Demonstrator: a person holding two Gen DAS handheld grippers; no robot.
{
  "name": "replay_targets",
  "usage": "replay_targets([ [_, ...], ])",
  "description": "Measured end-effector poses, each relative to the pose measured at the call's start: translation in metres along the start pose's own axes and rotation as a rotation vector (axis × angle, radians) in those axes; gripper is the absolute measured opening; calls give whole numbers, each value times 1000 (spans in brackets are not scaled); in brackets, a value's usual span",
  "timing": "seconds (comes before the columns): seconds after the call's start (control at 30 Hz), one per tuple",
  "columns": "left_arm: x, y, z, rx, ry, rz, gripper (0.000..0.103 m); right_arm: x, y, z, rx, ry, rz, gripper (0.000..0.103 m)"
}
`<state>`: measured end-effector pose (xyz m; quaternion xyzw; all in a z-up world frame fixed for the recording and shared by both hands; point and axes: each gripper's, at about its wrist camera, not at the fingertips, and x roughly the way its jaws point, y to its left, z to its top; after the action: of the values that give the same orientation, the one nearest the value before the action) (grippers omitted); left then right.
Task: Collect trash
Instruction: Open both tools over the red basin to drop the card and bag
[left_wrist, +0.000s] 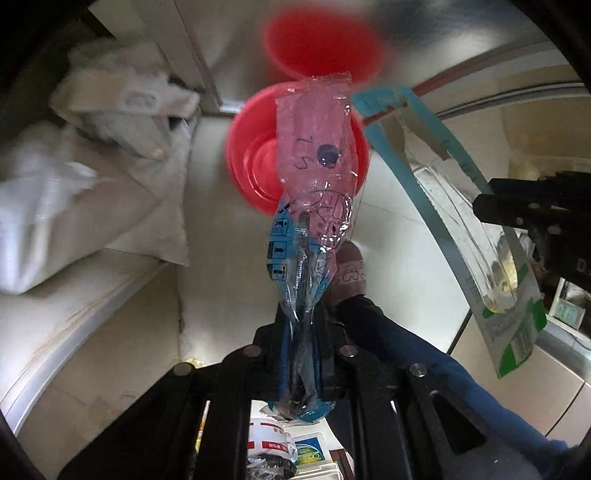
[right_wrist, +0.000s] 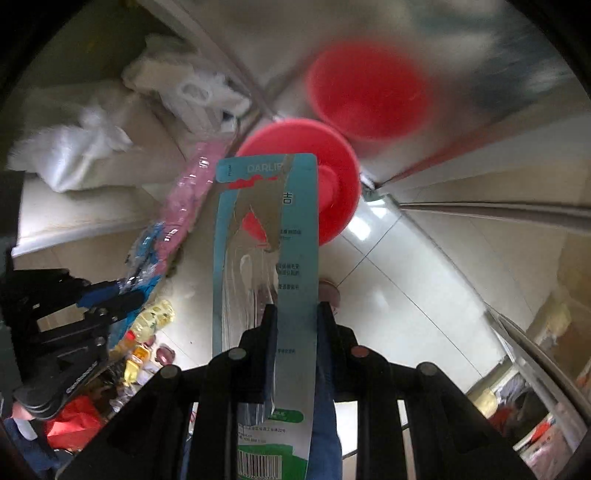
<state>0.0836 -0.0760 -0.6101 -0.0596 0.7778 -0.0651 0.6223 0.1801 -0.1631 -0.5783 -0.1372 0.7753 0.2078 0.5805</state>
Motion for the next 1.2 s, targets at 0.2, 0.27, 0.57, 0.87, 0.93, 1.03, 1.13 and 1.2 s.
replay_targets([
  [0.2,77,9,23,-7,63,-1,9,77,-11,16,14,58,5,20],
  [0.27,91,12,30,-3,64,8,9,86,-19,19,17,58,3,20],
  [0.57,116,11,58,-13,38,26,9,111,-24,31,-13,22,-21,20],
  [0.87,131,17,72,-37,7,23,19,127,-32,32,-65,-19,-45,20],
  [0.93,135,23,74,-49,8,5,26,130,-32,36,-72,-24,-54,20],
  [1.03,137,31,77,-56,13,-22,44,130,-34,36,-71,-28,-40,23],
  [1.13,134,32,76,-53,2,-34,67,126,-34,35,-64,-50,-52,71],
  [1.2,130,32,75,-40,-8,-46,70,121,-32,34,-82,-69,-58,79],
])
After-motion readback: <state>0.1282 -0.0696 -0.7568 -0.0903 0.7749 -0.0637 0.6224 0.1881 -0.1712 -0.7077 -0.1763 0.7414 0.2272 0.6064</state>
